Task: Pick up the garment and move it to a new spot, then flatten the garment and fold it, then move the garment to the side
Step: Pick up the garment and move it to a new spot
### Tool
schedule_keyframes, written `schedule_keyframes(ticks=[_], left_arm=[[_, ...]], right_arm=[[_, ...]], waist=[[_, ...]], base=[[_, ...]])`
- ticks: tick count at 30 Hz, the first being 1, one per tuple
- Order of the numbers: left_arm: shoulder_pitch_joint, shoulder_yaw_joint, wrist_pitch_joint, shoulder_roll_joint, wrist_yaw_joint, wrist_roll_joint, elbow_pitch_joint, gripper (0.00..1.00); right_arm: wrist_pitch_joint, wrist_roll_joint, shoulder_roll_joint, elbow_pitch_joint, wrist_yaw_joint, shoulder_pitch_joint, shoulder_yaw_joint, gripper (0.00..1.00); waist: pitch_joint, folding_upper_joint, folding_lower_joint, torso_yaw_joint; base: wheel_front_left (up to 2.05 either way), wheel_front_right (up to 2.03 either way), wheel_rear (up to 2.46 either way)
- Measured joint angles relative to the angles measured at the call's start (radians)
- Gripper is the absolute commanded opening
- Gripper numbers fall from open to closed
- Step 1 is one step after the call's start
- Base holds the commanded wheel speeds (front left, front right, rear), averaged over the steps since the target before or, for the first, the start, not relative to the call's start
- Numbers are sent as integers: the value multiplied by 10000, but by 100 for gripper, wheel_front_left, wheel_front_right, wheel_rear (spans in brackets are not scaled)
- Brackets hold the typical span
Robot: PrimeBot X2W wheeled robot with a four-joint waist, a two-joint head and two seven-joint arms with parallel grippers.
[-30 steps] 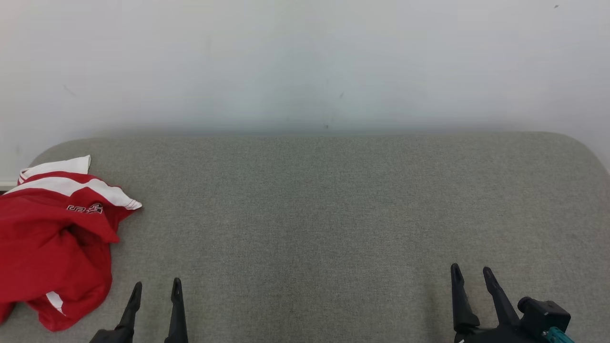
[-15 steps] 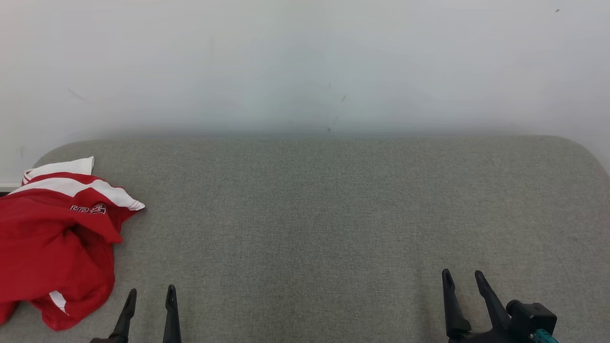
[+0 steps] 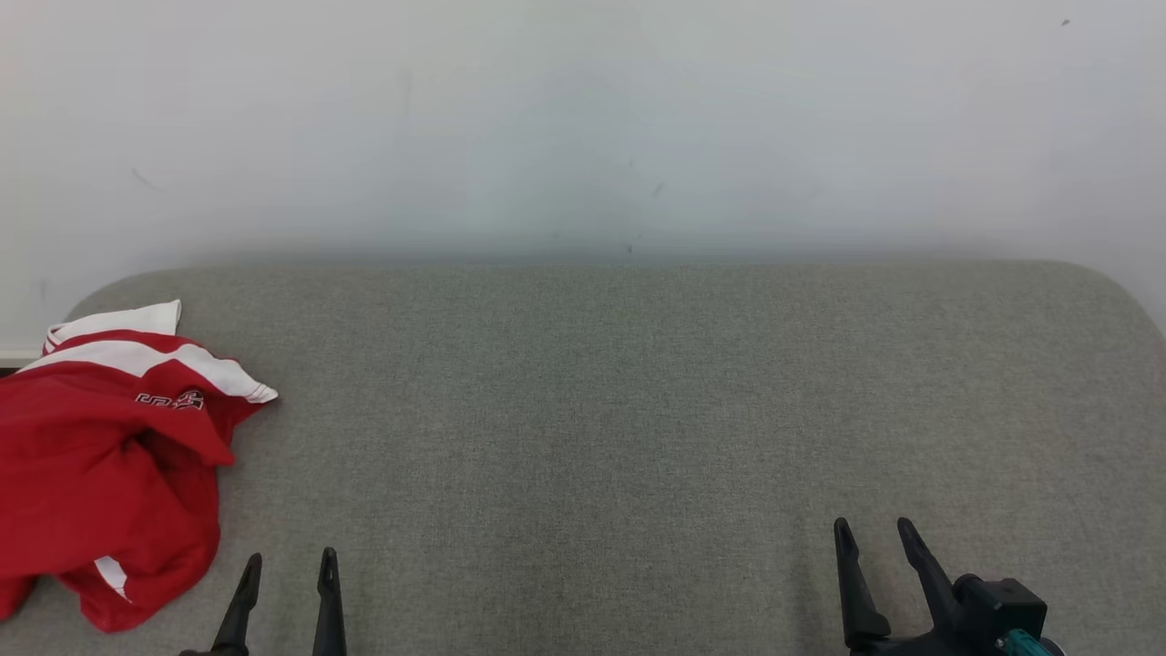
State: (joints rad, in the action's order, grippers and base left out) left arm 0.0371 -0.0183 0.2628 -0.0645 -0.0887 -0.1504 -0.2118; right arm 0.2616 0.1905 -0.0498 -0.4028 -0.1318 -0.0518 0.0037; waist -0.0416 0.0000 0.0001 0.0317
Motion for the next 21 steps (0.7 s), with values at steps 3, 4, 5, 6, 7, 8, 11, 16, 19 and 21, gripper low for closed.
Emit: schedule_keyframes(ticks=[3, 4, 5, 6, 7, 8, 11, 16, 19, 21], left_arm=[[0, -46, 0, 23, -58, 10, -27, 100], [0, -56, 0, 31, -71, 13, -40, 100], [0, -61, 0, 38, -82, 13, -54, 100], [0, -71, 0, 48, -84, 17, -65, 100], [0, -79, 0, 54, -90, 29, -79, 100], [0, -84, 0, 61, -96, 29, -86, 100], [-1, -104, 0, 84, -148, 48, -107, 100], [-17, -119, 0, 105, -171, 59, -198, 100], [-28, -167, 0, 123, -173, -121, -272, 100], [-35, -222, 0, 128, -173, -261, -334, 100]], right_arm=[[2, -4, 2, -15, 0, -1, 4, 100], [2, -4, 0, -19, 0, -1, 6, 100], [2, -4, 0, -25, 0, -1, 8, 100], [2, -4, 0, -31, 0, -2, 12, 100], [2, -4, 0, -35, 0, -2, 13, 100], [0, -4, 0, -38, 0, -3, 13, 100], [2, -4, 0, -48, 0, -4, 12, 100], [2, -2, -2, -40, 0, 4, 31, 100], [4, 15, -2, -46, 0, 15, 128, 100], [21, 35, -2, -67, 0, 30, 173, 100]], waist=[[11, 0, 0, -8], [15, 0, 0, -10], [18, 0, 0, -12], [22, 0, 0, -14], [26, 0, 0, -16], [28, 0, 0, -17], [30, 0, 0, -11], [4, 1, 0, 135], [-31, 0, 0, 354], [-61, 0, 0, 553]], base=[[0, 0, 0], [0, 0, 0], [0, 0, 0], [0, 0, 0], [0, 0, 0], [0, 0, 0], [0, 0, 0], [0, 0, 0], [0, 0, 0], [0, 0, 0]])
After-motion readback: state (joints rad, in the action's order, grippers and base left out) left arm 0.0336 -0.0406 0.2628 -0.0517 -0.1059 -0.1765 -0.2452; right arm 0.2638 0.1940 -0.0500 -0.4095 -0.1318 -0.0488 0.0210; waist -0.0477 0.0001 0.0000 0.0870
